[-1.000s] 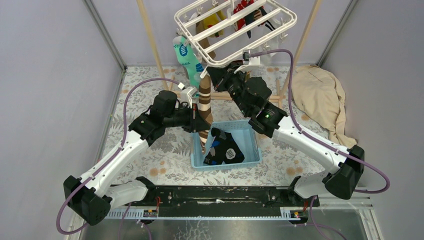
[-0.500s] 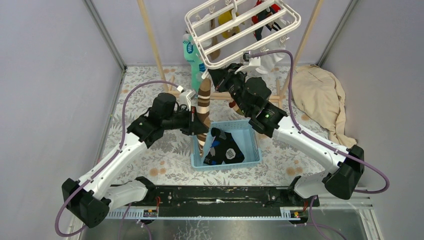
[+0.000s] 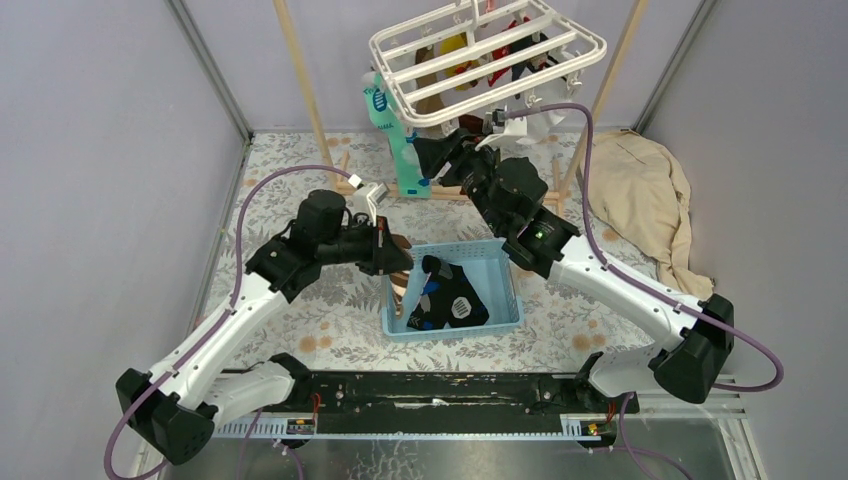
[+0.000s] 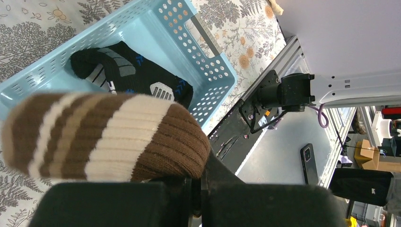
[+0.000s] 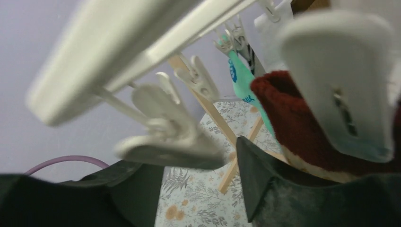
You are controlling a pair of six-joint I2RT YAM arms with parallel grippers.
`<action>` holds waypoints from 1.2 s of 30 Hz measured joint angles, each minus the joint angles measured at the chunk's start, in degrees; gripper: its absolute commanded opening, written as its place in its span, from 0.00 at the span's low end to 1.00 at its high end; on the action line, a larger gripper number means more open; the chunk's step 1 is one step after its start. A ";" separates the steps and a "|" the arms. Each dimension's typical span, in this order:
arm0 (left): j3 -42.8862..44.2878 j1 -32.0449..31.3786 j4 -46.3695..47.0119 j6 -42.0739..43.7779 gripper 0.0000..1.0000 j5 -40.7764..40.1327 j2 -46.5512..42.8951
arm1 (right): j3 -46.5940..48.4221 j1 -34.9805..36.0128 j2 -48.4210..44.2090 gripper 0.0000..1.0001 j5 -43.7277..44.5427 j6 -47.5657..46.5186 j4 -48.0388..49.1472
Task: Remove the socks clipped to the hanger
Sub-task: Remove the sock from the hanger, then place the sock in the bin.
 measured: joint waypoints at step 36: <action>-0.83 -13.51 32.06 -16.81 0.06 -2.91 24.63 | -27.89 -0.07 -41.97 0.94 -0.96 4.39 -25.70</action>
